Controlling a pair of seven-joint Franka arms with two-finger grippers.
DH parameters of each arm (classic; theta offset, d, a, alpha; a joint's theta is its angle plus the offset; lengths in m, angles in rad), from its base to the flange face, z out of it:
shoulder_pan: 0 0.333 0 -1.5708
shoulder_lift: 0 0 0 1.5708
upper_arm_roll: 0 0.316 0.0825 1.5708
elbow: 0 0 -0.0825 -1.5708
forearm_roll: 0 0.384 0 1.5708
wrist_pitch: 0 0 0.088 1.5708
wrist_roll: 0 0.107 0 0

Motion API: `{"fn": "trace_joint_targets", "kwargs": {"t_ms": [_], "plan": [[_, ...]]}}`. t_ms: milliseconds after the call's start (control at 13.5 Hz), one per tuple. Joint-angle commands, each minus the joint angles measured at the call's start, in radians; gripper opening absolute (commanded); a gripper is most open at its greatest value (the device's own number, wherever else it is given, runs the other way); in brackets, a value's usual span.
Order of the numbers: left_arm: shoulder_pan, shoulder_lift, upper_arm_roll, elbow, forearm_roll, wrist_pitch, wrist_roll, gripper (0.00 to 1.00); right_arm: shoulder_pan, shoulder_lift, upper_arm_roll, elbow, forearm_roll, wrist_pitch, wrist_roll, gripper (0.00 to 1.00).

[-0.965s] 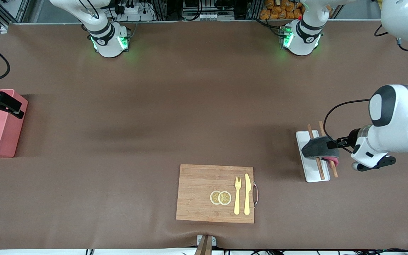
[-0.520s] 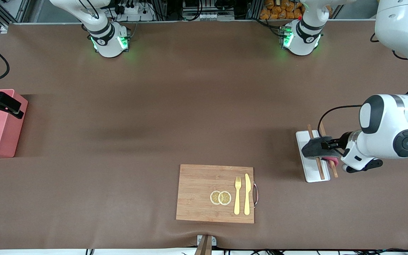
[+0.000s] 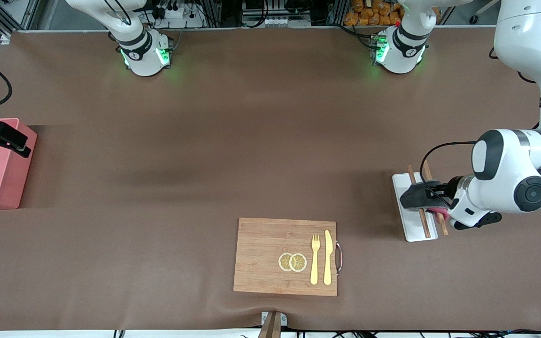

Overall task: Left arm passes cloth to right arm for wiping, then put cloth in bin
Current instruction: 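Grasp the grey-and-pink cloth with the left gripper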

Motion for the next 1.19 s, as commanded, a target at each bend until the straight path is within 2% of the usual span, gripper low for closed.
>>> {"fn": "trace_joint_targets", "kwargs": {"t_ms": [0,223,742,1114], "plan": [[-0.003,0.01,0.0,0.011,0.011,0.007,-0.002,0.42,-0.015,0.007,0.009,0.01,-0.002,-0.002,0.012,1.0],[-0.003,0.01,0.0,0.011,0.011,0.007,-0.002,0.34,-0.015,0.008,0.009,0.01,-0.002,0.0,0.012,1.0],[-0.005,0.012,0.0,0.014,0.013,0.008,-0.002,0.24,-0.017,0.01,0.009,0.009,-0.002,0.0,0.012,1.0],[-0.005,0.012,0.0,0.015,0.013,0.007,-0.002,0.04,-0.014,0.011,0.009,0.009,-0.003,-0.002,0.008,1.0]]}}
